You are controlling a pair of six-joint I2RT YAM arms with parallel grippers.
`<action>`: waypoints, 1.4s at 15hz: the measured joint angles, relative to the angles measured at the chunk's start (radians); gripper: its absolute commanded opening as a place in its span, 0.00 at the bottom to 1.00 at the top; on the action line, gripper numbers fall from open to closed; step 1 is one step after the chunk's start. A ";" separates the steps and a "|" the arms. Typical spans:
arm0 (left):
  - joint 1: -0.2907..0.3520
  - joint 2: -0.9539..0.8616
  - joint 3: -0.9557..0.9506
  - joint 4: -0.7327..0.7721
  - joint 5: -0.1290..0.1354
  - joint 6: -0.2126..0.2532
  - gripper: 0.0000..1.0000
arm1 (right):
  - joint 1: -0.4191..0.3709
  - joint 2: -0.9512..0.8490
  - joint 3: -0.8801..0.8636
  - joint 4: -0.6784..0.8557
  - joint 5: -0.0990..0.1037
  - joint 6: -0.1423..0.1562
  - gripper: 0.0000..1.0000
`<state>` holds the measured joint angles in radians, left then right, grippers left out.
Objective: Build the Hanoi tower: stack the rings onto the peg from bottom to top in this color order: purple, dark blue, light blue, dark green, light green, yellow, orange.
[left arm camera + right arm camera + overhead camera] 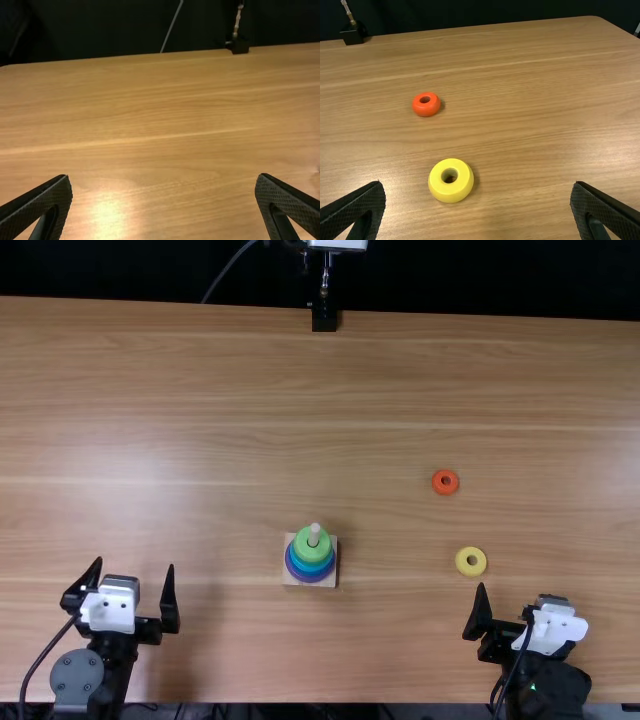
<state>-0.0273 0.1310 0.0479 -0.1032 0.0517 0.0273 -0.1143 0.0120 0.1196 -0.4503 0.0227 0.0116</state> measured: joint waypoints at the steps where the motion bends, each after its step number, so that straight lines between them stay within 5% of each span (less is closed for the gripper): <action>1: 0.000 -0.019 -0.015 0.005 -0.003 0.000 1.00 | 0.000 0.000 0.000 0.000 0.000 0.000 1.00; 10: 0.001 -0.119 0.057 -0.270 -0.022 -0.001 1.00 | 0.000 0.000 0.000 0.000 0.000 0.001 1.00; 21: 0.001 -0.119 0.057 -0.273 -0.022 -0.002 1.00 | 0.000 0.000 0.000 0.000 0.000 0.000 1.00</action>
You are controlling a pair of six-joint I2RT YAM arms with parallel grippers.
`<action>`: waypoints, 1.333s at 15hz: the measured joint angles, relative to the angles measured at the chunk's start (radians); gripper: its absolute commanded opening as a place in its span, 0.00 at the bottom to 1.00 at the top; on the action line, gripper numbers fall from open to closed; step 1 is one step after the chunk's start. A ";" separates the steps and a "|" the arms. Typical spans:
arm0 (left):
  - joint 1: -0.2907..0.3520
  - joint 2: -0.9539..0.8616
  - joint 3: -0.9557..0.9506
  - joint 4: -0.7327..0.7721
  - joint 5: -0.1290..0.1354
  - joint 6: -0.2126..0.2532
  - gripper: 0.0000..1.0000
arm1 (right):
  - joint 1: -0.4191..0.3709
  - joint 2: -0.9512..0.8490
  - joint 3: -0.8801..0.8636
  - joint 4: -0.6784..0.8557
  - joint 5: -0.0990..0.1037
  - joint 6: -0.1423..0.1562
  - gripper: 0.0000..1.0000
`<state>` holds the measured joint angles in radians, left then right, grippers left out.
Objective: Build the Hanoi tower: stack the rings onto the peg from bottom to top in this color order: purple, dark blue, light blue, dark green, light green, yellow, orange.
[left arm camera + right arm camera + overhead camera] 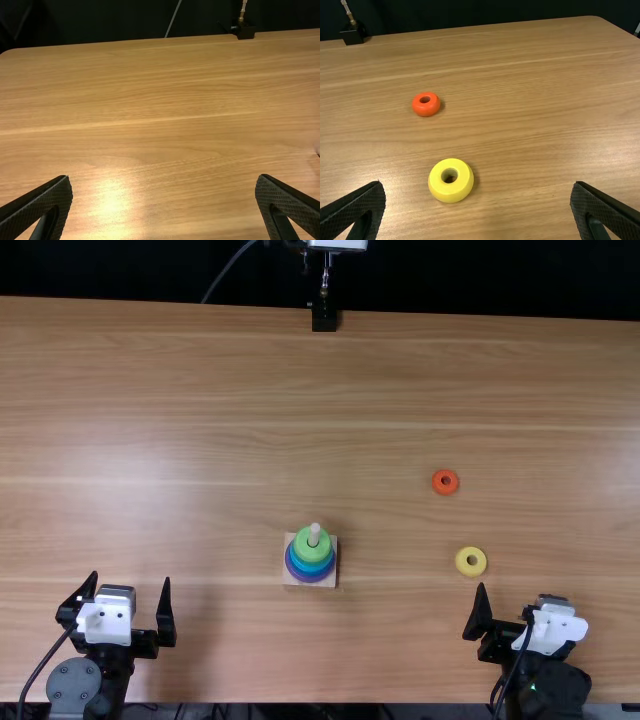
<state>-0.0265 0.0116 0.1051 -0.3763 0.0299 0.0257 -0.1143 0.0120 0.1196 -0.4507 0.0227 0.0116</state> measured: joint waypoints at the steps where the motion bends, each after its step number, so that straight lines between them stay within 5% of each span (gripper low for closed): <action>1: 0.000 0.000 0.000 0.000 0.000 0.001 1.00 | 0.000 0.000 0.000 0.000 0.000 0.000 1.00; 12: 0.000 0.000 0.000 0.000 0.000 0.001 1.00 | 0.000 0.000 0.000 0.010 0.000 -0.003 1.00; 16: 0.000 0.000 0.000 0.000 0.000 0.000 1.00 | 0.000 0.009 -0.011 0.206 0.003 -0.003 1.00; 18: 0.000 0.000 0.000 0.000 0.000 0.000 1.00 | 0.003 0.101 0.072 0.255 0.025 -0.003 1.00; 20: 0.000 0.000 0.000 0.000 0.000 0.000 1.00 | 0.032 0.217 0.204 0.267 0.089 -0.003 1.00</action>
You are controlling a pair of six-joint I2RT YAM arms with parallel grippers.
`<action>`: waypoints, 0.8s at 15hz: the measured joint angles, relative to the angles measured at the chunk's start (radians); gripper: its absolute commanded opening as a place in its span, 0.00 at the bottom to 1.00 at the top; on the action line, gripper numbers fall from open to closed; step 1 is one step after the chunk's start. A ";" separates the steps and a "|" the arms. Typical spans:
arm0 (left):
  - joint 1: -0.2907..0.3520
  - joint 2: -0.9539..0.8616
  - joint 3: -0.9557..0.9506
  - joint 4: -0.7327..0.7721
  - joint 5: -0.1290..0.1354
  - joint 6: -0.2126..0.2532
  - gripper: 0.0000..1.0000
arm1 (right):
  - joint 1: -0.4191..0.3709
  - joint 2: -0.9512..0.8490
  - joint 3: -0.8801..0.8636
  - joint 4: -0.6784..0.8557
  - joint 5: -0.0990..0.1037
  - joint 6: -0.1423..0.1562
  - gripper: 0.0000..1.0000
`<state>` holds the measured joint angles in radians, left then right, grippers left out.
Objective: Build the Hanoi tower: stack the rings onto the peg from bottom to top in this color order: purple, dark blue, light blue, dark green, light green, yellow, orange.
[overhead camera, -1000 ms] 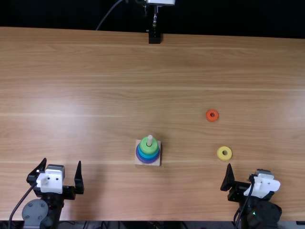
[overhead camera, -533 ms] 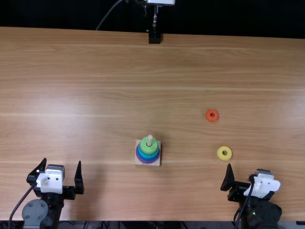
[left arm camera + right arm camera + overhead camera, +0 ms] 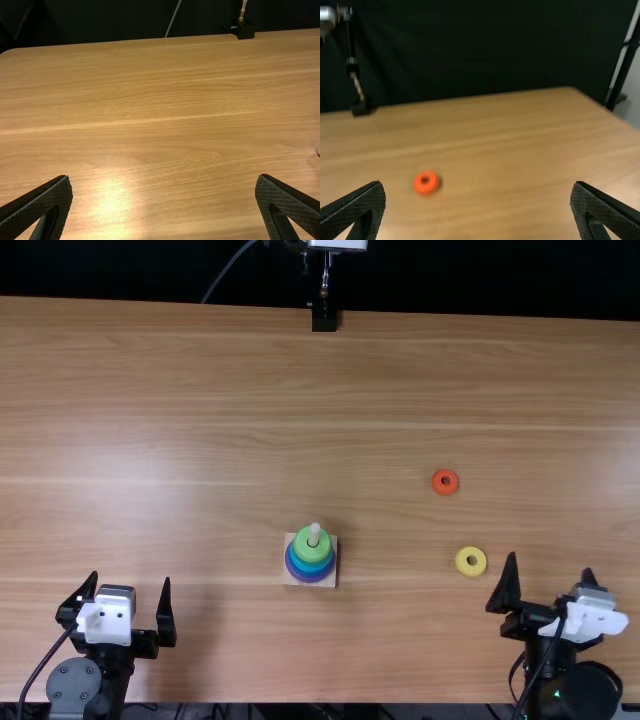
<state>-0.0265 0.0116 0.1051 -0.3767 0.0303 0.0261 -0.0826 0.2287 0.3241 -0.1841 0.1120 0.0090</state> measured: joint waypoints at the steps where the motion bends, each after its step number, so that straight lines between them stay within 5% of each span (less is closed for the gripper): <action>1: 0.000 0.000 0.000 0.000 0.000 0.000 1.00 | 0.012 0.070 0.044 0.006 0.028 -0.001 1.00; 4: 0.000 0.000 0.000 0.000 0.000 0.000 1.00 | 0.022 0.244 0.187 -0.052 0.068 0.000 1.00; 12: 0.000 0.000 0.000 -0.001 0.000 0.000 1.00 | 0.068 0.817 0.657 -0.634 0.072 0.004 1.00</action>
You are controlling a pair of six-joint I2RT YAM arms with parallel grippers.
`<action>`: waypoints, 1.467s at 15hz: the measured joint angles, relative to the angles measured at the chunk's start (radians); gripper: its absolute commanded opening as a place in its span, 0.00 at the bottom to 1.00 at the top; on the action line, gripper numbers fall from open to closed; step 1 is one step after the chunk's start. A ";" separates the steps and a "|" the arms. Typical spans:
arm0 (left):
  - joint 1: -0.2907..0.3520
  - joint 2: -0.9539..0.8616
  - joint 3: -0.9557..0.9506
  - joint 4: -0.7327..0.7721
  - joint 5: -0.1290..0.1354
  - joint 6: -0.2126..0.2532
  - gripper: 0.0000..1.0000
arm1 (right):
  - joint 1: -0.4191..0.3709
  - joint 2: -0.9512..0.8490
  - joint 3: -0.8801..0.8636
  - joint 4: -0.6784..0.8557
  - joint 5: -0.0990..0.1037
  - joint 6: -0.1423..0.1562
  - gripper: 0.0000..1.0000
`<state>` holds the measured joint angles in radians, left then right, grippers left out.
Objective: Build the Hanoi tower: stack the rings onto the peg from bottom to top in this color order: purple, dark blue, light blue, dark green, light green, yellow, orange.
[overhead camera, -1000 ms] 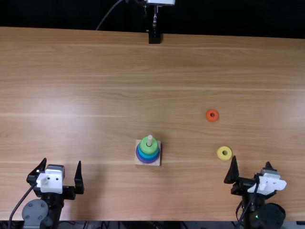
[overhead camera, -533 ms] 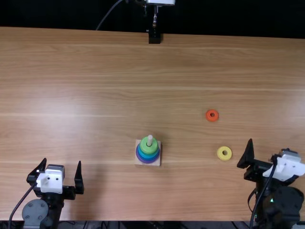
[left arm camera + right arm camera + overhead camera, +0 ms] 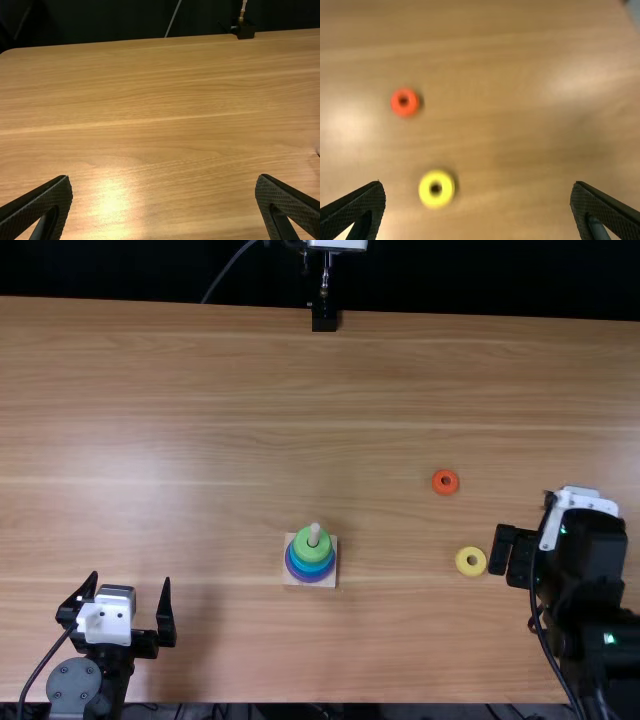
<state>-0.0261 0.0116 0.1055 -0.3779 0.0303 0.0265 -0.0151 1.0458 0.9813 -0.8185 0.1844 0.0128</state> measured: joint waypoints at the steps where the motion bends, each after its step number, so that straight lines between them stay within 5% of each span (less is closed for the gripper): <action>1: 0.000 0.000 0.000 0.000 0.000 0.000 1.00 | 0.021 0.054 0.020 -0.047 0.000 0.010 1.00; 5: 0.000 0.000 0.000 0.000 0.000 0.000 1.00 | 0.055 0.230 0.029 -0.059 -0.007 0.151 1.00; 6: 0.000 0.000 0.000 0.000 0.000 -0.001 1.00 | 0.054 0.271 0.029 -0.059 -0.018 0.183 1.00; 8: 0.000 0.000 0.000 0.000 0.000 0.000 1.00 | 0.054 0.348 0.028 -0.060 -0.074 0.230 1.00; 10: 0.000 0.000 0.000 0.000 0.000 0.000 1.00 | 0.055 0.383 0.029 -0.059 -0.148 0.250 1.00; 12: 0.000 0.000 0.000 0.000 0.000 0.000 1.00 | 0.055 0.421 0.028 -0.051 -0.188 0.255 1.00; 22: 0.000 0.000 0.000 0.000 0.000 -0.001 1.00 | 0.053 0.628 0.041 0.086 -0.211 0.253 1.00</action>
<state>-0.0265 0.0116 0.1055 -0.3779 0.0299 0.0257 0.0383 1.6741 1.0225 -0.7322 -0.0261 0.2657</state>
